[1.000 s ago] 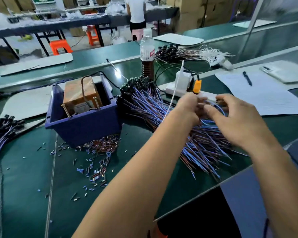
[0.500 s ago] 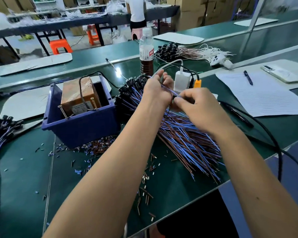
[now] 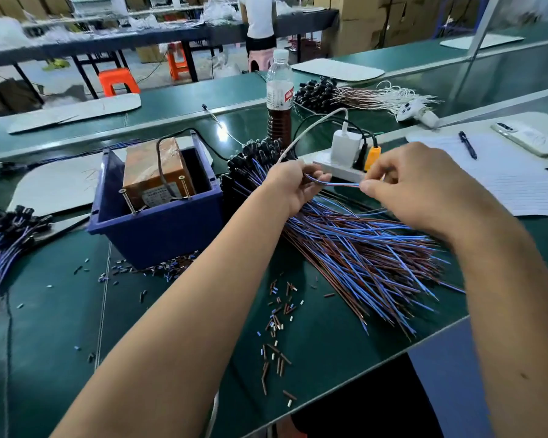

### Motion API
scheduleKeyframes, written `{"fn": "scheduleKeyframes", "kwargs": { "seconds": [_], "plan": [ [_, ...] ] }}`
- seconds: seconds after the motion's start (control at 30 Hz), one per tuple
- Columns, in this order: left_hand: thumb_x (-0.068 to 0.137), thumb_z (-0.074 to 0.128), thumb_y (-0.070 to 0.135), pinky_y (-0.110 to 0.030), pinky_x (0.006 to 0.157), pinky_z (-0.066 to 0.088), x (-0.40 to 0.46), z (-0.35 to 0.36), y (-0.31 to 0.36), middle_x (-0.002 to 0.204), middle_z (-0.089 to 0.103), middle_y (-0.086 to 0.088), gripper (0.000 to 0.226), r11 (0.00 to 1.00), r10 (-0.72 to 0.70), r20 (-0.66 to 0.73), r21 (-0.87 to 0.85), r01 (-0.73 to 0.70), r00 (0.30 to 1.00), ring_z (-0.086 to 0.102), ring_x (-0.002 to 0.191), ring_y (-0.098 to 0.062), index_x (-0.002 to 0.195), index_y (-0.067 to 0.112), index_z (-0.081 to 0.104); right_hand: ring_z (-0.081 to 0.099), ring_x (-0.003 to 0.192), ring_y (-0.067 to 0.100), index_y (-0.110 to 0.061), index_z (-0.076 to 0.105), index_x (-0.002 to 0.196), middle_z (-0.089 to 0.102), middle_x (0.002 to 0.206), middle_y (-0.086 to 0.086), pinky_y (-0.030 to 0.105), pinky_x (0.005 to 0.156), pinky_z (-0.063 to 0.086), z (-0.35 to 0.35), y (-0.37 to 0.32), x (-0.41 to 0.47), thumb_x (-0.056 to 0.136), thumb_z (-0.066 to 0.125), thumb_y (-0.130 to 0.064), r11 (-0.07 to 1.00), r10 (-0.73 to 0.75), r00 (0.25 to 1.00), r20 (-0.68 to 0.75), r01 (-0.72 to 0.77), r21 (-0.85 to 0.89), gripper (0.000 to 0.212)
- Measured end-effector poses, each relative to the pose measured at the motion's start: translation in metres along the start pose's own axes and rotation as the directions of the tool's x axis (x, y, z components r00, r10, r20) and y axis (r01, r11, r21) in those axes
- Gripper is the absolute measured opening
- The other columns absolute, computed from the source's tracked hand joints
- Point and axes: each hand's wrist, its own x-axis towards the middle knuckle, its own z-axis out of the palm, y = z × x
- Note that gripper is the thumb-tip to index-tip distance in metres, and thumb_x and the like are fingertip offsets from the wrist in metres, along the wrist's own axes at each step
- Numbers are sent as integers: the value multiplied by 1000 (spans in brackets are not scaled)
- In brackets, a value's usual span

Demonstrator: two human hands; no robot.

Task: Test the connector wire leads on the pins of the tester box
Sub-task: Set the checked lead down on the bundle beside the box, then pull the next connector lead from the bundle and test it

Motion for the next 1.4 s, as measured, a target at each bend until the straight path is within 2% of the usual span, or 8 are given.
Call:
{"fn": "scheduleKeyframes", "kwargs": {
  "seconds": [0.1,0.2,0.5,0.63,0.83,1.0,1.23,1.4],
  "plan": [
    [110,48,25,-35,53,62,4,-7,-1,64,62,-12,39,854,330,-140,466,-232,934,65,43,-23,85,-1,62,63,72,17,-25,76,85,69,74,0,24,57,37,3,5,2,97,69,-31,995,23,996,83,-15,-100,16],
    [105,52,41,-33,66,50,2,-20,5,67,63,-5,46,401,666,-86,879,-258,741,67,70,-31,70,12,56,68,78,28,-23,74,92,73,82,7,33,71,52,25,8,5,100,67,-35,992,45,995,89,-34,-123,16],
    [103,53,52,-36,61,39,0,-38,3,79,54,-7,46,-78,765,47,997,21,642,57,75,-32,87,10,64,65,93,30,-18,79,91,72,90,6,42,85,56,84,8,-1,92,79,-34,999,-2,991,-137,-5,-46,16],
    [100,59,50,-34,65,42,-4,-43,-8,78,64,-8,46,24,715,43,996,-86,698,63,76,-35,76,12,66,60,116,32,-15,71,124,71,119,10,47,99,52,86,1,4,96,73,-38,998,-47,981,-188,40,-41,36],
    [102,56,45,-37,55,37,-44,-52,-12,56,57,-7,56,229,661,139,898,-375,737,51,56,-26,62,5,60,13,160,19,-19,6,166,9,175,1,61,128,6,117,-17,5,103,36,-67,926,19,961,277,88,-368,85],
    [104,58,38,-29,48,32,-97,-85,-6,47,47,5,53,284,648,332,730,-622,686,38,46,-8,66,1,60,32,152,28,-10,27,160,36,164,11,57,125,19,110,-31,1,103,57,-44,985,3,999,45,5,-170,73],
    [106,51,29,-26,49,24,-143,-159,11,50,38,6,51,258,945,28,547,-796,326,32,48,-9,63,1,52,66,72,19,-10,74,102,74,86,0,34,69,50,114,-119,-33,94,62,-6,837,-275,766,-581,488,247,15],
    [101,51,34,-35,57,25,-141,-262,34,68,63,-14,37,261,965,-256,958,-116,54,56,65,-32,71,11,56,64,61,21,-12,75,98,72,72,-1,38,61,54,163,-197,-69,96,64,-9,655,-557,779,-289,626,424,12]
  ]
}}
